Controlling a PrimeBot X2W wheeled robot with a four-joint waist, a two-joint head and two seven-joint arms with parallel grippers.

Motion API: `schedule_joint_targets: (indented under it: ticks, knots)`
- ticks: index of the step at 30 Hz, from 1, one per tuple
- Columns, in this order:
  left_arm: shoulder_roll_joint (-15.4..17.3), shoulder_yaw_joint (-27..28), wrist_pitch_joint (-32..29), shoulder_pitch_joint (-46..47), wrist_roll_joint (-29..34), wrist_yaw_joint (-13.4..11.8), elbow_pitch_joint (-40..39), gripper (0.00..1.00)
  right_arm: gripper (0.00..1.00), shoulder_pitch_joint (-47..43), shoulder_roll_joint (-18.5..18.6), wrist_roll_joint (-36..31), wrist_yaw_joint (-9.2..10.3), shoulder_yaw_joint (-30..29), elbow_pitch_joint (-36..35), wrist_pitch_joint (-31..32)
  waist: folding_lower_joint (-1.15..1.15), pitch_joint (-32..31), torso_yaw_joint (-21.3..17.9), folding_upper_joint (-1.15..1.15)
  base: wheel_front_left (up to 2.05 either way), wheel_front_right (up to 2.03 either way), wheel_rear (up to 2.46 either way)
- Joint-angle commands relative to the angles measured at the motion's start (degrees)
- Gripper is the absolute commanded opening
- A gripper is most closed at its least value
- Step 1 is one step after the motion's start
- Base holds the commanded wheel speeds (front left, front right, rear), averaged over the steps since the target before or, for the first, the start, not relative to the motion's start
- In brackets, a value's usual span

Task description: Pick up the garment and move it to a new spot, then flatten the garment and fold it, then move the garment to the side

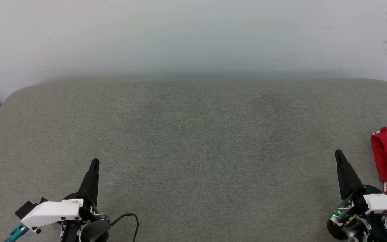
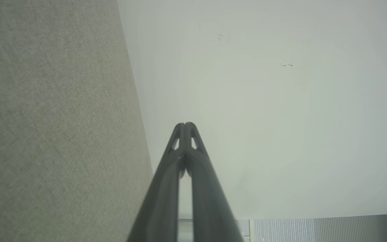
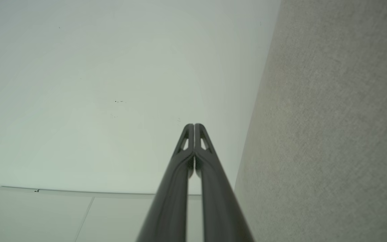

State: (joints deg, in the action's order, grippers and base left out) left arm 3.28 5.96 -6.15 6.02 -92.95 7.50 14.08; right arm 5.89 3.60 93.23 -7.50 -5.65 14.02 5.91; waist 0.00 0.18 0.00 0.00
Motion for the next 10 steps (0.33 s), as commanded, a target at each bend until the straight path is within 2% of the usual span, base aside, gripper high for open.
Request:
schedule_joint_targets:
  ticks: [1,10]
  knots:
    - [0.0,0.2,-0.1,0.4,0.2,0.1,0.0,0.00,0.00,0.6,-0.2,-0.3,0.02,-0.1,0.1,0.1,0.00,0.0,0.0,0.00,0.00,0.00,0.00]
    - [-0.1,0.3,-0.2,0.4,0.3,0.1,0.0,0.00,0.00,0.6,-0.3,-0.4,0.02,-0.2,0.1,0.2,0.00,0.0,0.0,0.00,0.00,0.00,0.00]
